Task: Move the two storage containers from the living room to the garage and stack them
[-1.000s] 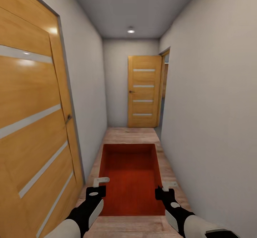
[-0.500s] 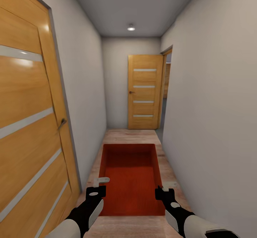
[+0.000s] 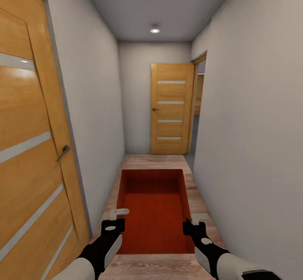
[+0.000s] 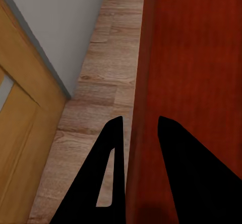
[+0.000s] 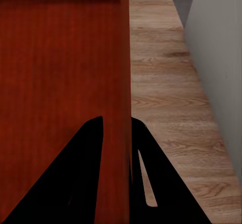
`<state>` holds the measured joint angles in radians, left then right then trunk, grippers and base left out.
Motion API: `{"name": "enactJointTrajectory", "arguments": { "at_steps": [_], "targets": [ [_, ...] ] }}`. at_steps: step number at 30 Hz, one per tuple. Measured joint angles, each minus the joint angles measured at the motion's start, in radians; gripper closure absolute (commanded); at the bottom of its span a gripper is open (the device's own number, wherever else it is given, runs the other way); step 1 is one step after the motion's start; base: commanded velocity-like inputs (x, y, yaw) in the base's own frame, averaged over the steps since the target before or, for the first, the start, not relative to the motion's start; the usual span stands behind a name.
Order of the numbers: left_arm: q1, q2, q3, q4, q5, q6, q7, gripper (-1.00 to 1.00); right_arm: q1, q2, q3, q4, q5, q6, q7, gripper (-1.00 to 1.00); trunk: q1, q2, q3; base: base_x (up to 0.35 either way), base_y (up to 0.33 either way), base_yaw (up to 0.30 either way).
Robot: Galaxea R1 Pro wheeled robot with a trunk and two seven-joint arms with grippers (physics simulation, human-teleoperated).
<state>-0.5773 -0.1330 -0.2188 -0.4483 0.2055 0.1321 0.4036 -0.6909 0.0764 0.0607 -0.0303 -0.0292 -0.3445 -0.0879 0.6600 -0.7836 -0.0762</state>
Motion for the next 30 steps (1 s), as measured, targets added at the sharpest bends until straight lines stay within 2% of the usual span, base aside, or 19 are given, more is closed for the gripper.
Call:
{"name": "enactJointTrajectory", "arguments": {
  "at_steps": [30],
  "targets": [
    [0.000,0.000,0.001,-0.001,0.000,0.001,0.000,1.00,0.000,0.000,0.000,0.000,0.000,0.000,0.000,1.00,0.000,0.000,0.000,0.321,0.000,0.000]
  ]
}}
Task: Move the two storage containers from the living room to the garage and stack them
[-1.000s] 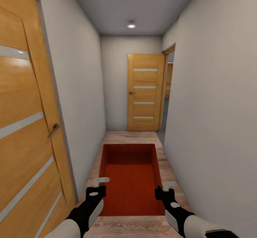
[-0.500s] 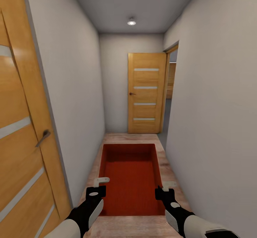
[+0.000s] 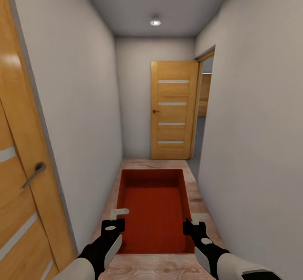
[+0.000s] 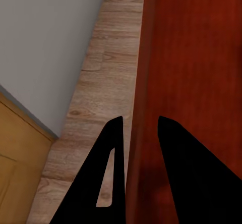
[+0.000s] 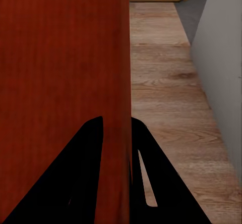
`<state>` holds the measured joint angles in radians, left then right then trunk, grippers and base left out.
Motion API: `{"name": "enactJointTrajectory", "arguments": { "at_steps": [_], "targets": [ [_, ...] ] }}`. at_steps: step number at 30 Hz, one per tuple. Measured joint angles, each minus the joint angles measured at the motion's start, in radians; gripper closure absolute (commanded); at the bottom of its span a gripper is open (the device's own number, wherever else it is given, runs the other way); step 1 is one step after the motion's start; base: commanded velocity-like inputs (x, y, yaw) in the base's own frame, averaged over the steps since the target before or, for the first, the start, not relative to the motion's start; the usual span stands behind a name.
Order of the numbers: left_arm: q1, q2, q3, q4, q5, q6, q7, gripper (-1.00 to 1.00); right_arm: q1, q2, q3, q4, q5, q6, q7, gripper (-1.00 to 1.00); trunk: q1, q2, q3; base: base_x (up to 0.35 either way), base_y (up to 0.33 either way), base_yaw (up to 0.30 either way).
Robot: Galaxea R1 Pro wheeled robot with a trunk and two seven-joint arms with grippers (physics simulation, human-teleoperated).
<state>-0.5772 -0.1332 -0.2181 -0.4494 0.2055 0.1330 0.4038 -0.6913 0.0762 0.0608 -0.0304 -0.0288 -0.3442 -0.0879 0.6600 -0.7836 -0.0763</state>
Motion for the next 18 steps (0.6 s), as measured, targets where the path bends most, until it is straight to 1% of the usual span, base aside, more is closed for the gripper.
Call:
{"name": "enactJointTrajectory", "arguments": {
  "at_steps": [18],
  "targets": [
    [0.000,0.000,0.001,0.003,-0.001,0.000,-0.001,1.00,0.000,0.000,0.000,0.002,0.001,0.000,-0.001,1.00,0.000,0.000,0.000,0.321,0.000,0.000]
  ]
}}
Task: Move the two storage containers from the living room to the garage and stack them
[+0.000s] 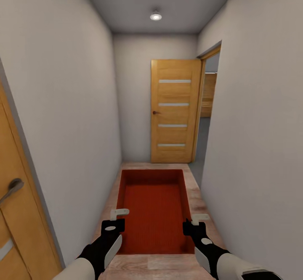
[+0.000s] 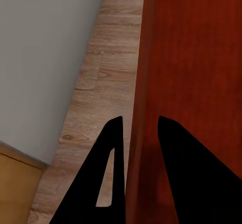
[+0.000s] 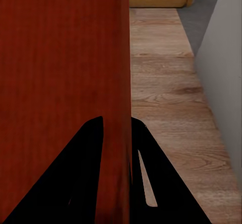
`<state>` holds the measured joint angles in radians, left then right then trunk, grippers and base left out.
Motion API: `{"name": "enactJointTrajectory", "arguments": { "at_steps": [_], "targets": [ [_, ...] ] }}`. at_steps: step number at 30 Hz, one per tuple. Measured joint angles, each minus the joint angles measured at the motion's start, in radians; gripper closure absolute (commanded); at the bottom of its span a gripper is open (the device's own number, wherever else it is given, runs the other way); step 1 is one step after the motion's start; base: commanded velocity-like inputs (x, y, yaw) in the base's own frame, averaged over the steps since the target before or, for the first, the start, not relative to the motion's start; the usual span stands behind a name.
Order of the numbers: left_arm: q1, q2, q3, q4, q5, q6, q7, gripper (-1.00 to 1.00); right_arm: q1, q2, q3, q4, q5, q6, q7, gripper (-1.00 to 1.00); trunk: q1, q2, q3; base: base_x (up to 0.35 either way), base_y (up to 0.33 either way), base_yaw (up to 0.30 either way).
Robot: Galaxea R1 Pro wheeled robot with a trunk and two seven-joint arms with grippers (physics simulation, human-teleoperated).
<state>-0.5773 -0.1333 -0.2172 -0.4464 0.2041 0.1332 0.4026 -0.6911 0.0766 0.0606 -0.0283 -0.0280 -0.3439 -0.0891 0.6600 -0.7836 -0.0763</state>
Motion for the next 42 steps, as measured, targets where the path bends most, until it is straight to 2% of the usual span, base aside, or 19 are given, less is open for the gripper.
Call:
{"name": "enactJointTrajectory", "arguments": {
  "at_steps": [42],
  "targets": [
    [0.000,0.000,0.000,0.002,-0.001,-0.001,-0.001,1.00,0.000,0.000,0.003,0.001,-0.004,-0.002,0.000,1.00,0.000,0.000,0.000,0.321,0.000,0.000]
  ]
}}
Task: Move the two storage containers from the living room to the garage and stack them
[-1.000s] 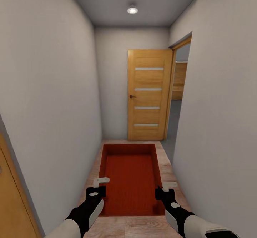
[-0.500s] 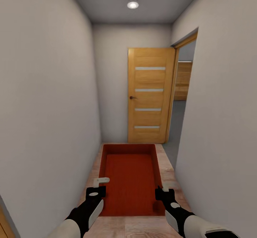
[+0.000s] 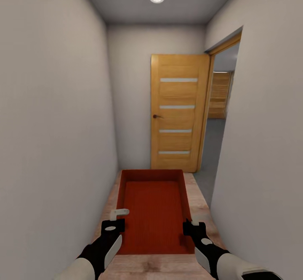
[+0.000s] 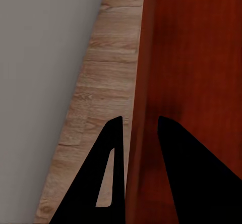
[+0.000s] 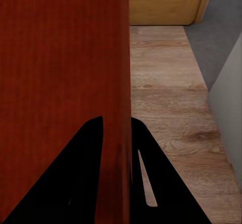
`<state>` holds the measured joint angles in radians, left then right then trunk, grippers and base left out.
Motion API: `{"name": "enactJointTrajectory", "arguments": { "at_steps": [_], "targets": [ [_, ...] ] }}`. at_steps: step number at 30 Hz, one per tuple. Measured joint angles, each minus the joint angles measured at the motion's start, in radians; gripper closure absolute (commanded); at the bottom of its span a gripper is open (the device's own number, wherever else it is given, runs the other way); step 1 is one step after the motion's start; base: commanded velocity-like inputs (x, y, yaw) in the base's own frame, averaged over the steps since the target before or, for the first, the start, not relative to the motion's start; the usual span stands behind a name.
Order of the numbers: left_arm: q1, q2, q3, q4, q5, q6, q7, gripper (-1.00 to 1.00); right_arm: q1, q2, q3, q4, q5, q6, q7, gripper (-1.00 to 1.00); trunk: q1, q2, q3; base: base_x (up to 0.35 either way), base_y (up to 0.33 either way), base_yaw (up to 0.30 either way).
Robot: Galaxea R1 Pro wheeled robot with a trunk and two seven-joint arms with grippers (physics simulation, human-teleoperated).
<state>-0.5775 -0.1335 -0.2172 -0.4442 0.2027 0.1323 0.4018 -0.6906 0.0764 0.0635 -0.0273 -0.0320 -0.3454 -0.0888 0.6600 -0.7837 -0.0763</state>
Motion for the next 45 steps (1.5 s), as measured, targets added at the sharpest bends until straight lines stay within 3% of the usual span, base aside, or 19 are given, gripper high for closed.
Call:
{"name": "enactJointTrajectory", "arguments": {
  "at_steps": [45],
  "targets": [
    [0.000,0.000,0.000,0.000,0.000,-0.001,0.000,1.00,0.000,0.000,0.000,0.000,0.001,0.000,0.000,1.00,0.000,0.000,0.000,0.321,0.000,0.000]
  ]
}}
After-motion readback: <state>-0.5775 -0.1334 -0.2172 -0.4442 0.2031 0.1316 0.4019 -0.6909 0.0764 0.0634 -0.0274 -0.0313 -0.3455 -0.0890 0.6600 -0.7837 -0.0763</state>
